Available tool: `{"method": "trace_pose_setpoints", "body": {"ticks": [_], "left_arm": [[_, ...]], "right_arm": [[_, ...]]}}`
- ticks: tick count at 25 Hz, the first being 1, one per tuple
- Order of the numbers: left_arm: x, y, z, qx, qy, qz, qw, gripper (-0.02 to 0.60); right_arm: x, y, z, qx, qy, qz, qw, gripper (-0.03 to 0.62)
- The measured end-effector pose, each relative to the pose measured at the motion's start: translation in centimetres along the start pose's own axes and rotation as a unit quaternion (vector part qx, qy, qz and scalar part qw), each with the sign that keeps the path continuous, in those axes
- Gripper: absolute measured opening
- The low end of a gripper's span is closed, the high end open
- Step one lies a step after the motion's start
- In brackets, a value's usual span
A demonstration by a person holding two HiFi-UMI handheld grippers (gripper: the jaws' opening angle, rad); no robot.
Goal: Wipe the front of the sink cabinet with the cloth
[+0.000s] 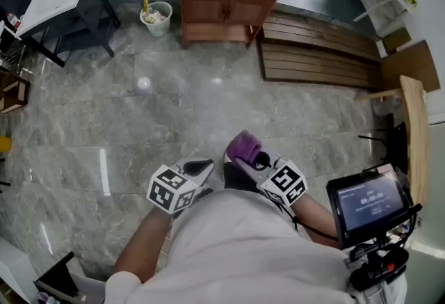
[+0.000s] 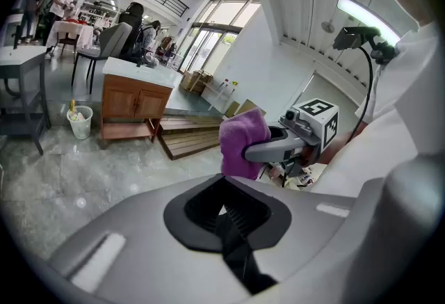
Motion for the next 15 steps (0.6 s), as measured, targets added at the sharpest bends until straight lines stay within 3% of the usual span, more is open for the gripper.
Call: {"method": "trace_pose_setpoints", "body": {"ticks": [6, 10, 15], "left_arm": [[-0.8, 0.2, 1.4, -0.015, -0.010, 0.011, 0.9998, 0.006], [-6.9, 2.7, 6.0, -0.039, 0.003, -0.002, 0.9993, 0.006], [-11.3, 4.8, 10.4, -0.064, 0.006, 0.001, 0.9980, 0.006]], "right_arm": [[0.5, -1.3, 0.2, -0.014, -0.008, -0.012, 1.000, 0.072], [-2.5, -9.9, 0.4, -0.029, -0.018, -0.003, 0.999, 0.072], [-3.1, -17.5, 0.5, -0.032, -0.020, 0.005, 0.999, 0.072]]}}
Point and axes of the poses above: the fingertips, and each gripper's own axes: z forward along the fingers, y to its left, x out of its underside, the point moved 4 cm from there along -z, backward along the fingers, and after that the axes turned 7 degrees about -y, right-handed, at the moved point
